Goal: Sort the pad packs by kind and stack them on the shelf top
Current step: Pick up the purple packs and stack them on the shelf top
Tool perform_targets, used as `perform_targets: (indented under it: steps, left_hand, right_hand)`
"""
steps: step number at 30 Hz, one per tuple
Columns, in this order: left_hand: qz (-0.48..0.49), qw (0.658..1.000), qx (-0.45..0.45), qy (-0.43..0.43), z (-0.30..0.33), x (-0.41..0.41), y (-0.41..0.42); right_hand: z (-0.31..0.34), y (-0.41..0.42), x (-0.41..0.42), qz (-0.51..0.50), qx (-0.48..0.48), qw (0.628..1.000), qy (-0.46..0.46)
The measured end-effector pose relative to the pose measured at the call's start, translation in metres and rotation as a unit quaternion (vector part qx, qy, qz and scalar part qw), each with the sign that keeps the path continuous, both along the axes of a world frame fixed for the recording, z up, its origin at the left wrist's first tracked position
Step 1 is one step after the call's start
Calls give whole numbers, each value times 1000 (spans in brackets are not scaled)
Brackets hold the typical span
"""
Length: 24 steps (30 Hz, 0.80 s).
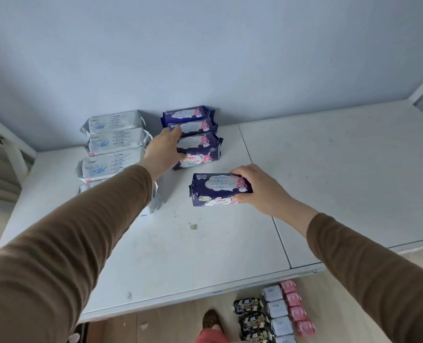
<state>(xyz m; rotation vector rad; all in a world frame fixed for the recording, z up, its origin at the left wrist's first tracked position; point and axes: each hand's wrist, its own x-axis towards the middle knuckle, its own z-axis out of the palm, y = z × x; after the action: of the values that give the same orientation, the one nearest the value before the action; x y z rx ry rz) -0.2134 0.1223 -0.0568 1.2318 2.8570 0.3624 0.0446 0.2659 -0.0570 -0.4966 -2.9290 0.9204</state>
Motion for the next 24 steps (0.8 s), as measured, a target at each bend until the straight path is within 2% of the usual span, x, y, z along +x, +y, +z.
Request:
perform_targets:
  steps: [4,10,15,20,24]
  left_hand:
    - [-10,999,-35,-40,6,-7,-1]
    - [5,998,-24,-61,21,-9,-15]
    - [22,998,44,-43,23,9,-40]
    - [36,997,61,-21,21,36,-57]
    - [32,996,82,23,17,69,-66]
  right_hand:
    - [-3,-4,-36,22,16,1000,6]
    - [-17,-7,-80,13,65,997,38]
    - [-26,-8,-97,-31,138,987,70]
    - [-28,-12,-92,-82,141,984,65]
    - [-17,-15,-68,-73,156,979,105]
